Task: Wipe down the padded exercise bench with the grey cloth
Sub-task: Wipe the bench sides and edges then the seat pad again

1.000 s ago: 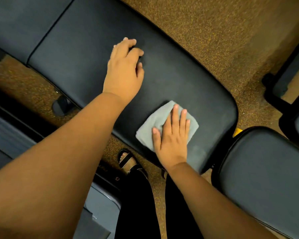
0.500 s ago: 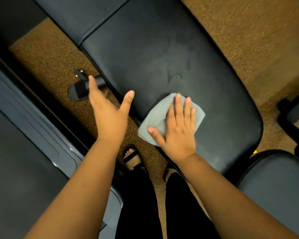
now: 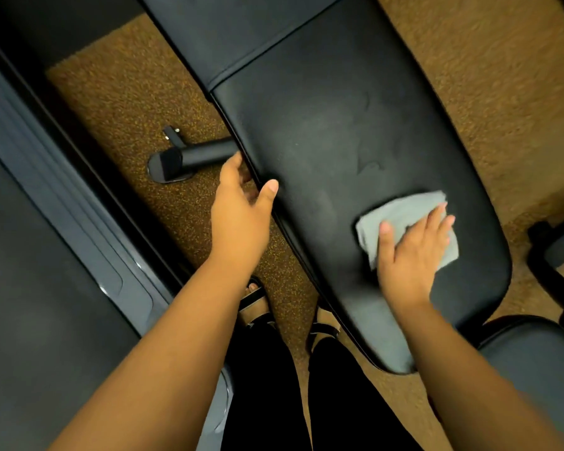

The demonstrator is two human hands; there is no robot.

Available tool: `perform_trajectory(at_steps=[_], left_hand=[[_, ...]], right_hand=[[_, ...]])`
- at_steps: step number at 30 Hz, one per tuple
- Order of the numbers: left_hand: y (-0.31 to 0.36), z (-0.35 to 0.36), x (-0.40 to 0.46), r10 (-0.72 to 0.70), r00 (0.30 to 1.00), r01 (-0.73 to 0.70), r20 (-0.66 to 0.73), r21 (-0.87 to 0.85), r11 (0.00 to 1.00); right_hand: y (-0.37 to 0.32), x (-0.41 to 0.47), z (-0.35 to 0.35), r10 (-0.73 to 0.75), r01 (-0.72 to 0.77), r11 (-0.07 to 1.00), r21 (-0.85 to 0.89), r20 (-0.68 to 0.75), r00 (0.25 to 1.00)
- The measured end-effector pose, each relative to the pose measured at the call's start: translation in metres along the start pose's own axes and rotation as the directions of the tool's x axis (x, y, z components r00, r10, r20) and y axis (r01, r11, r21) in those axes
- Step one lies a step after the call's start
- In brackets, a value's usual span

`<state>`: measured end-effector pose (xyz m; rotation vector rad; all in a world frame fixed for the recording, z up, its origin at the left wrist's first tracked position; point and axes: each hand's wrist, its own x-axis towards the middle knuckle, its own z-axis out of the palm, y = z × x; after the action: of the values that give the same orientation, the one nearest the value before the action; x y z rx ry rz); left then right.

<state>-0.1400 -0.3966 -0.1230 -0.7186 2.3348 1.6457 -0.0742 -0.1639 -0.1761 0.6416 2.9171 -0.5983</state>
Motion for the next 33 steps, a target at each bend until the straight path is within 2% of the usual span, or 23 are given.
perform_trajectory(at_steps=[3,5,7,9,12,14,16,19,24,26,29,31,33], left_hand=[[-0.002,0.007,0.000,0.004,1.000,-0.004,-0.011,0.015,1.000],[-0.005,0.010,0.000,-0.007,1.000,0.007,-0.029,0.014,1.000],[-0.006,0.012,0.000,-0.029,0.999,0.030,-0.041,0.014,0.999],[-0.003,0.013,-0.002,-0.037,0.997,0.038,-0.062,0.016,0.999],[0.003,0.013,-0.005,-0.042,0.997,0.046,-0.069,0.050,0.998],[0.009,0.011,-0.007,-0.046,0.997,0.052,-0.067,0.082,0.995],[0.012,0.010,-0.006,-0.067,0.997,0.071,-0.048,0.084,0.994],[0.014,0.008,-0.004,-0.101,0.995,0.102,-0.019,0.076,0.992],[0.012,0.010,-0.003,-0.096,0.995,0.097,-0.016,0.073,0.993],[0.009,0.010,-0.002,-0.085,0.996,0.087,-0.021,0.068,0.994],[0.007,0.008,0.000,-0.084,0.996,0.085,-0.015,0.053,0.995],[0.008,0.006,0.001,-0.089,0.996,0.089,-0.009,0.025,0.996],[0.007,0.003,0.000,-0.099,0.995,0.099,0.005,-0.005,0.995]], right_hand=[[-0.042,0.064,-0.007,0.107,-0.106,0.994,0.009,-0.096,0.990],[-0.076,0.094,-0.008,0.077,-0.078,0.997,-0.001,-0.107,0.991],[-0.108,0.099,-0.004,-0.041,0.038,0.999,-0.031,-0.104,0.994],[-0.124,0.082,0.001,-0.216,0.214,0.975,-0.053,-0.052,0.975],[-0.104,0.042,0.004,-0.434,0.437,0.899,-0.039,0.062,0.899],[-0.072,0.022,0.001,-0.465,0.470,0.883,-0.018,0.118,0.878],[-0.039,0.014,-0.005,-0.406,0.413,0.910,-0.017,0.151,0.901],[-0.017,0.036,-0.019,-0.244,0.249,0.968,-0.031,0.123,0.962],[-0.063,0.124,-0.026,0.043,-0.043,0.999,-0.004,-0.059,0.997],[-0.099,0.149,-0.024,0.052,-0.055,0.998,-0.027,-0.072,0.996],[-0.149,0.142,-0.011,-0.151,0.146,0.983,-0.113,-0.040,0.988],[-0.163,0.110,0.001,-0.349,0.347,0.931,-0.111,-0.003,0.937],[-0.151,0.075,0.006,-0.482,0.484,0.872,-0.068,0.039,0.875]])
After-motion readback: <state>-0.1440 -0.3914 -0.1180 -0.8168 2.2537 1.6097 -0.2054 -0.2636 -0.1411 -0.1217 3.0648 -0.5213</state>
